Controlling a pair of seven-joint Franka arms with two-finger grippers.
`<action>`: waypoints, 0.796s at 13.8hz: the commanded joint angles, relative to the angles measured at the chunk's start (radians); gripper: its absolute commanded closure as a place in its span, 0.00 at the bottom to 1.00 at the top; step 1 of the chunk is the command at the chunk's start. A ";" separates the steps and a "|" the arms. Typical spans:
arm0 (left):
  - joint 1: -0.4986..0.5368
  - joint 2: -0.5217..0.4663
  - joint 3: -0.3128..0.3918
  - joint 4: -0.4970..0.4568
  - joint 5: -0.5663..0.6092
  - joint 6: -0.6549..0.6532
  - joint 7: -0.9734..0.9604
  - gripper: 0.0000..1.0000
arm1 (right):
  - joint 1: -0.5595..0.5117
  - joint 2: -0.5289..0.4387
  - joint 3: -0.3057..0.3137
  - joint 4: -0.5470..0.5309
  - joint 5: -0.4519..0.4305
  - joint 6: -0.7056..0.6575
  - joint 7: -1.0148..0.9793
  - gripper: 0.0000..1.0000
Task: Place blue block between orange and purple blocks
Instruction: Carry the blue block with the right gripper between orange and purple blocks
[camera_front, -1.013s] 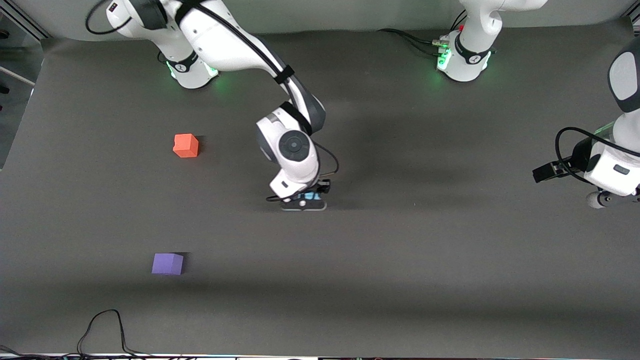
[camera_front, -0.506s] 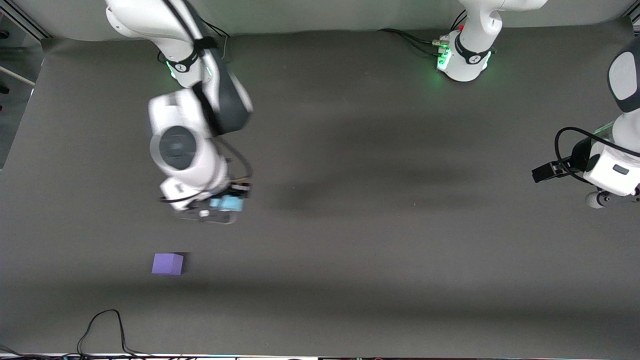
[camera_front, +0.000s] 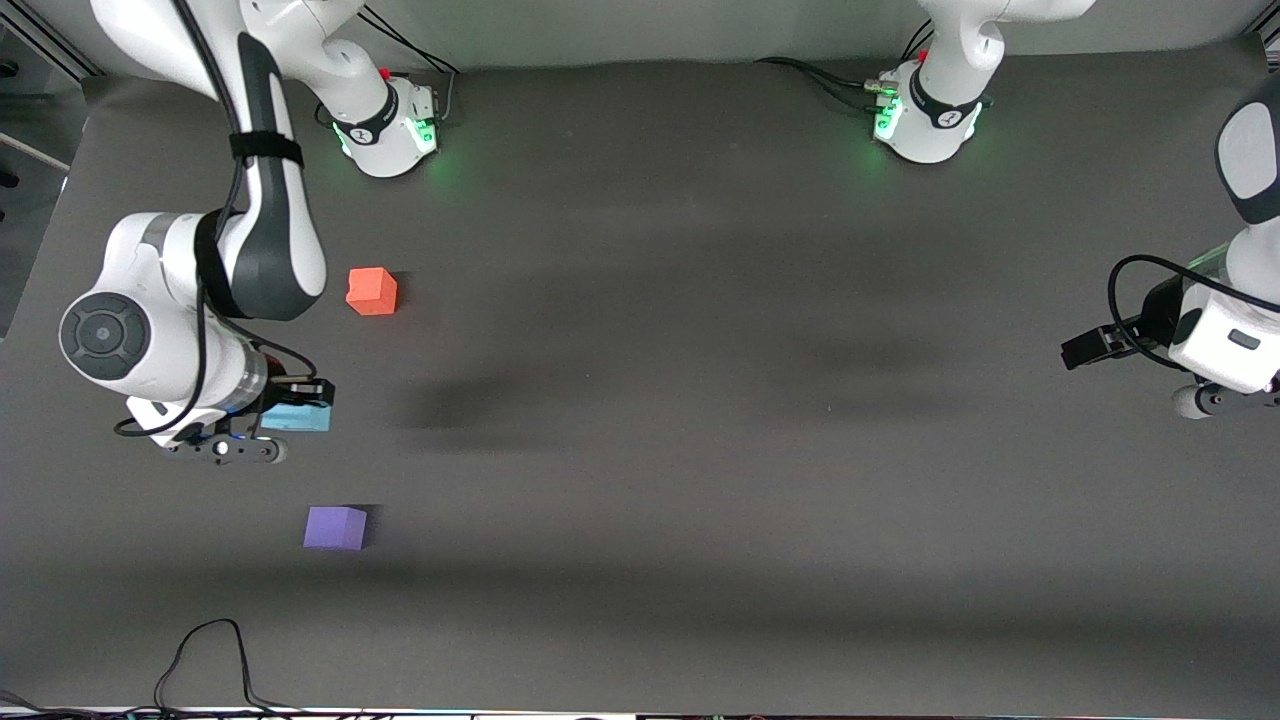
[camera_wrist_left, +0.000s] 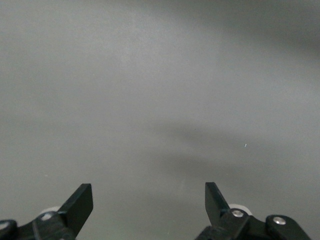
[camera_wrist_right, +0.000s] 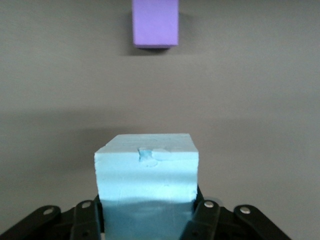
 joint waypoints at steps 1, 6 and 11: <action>-0.010 -0.041 0.011 -0.050 -0.013 0.032 0.013 0.00 | 0.030 -0.107 -0.007 -0.262 -0.002 0.231 -0.055 0.87; -0.007 -0.018 0.014 0.007 -0.010 0.015 0.075 0.00 | 0.024 -0.063 0.001 -0.488 0.019 0.613 -0.054 0.88; 0.000 -0.021 0.020 0.081 -0.010 -0.084 0.064 0.00 | 0.033 0.047 0.044 -0.497 0.426 0.675 -0.379 0.92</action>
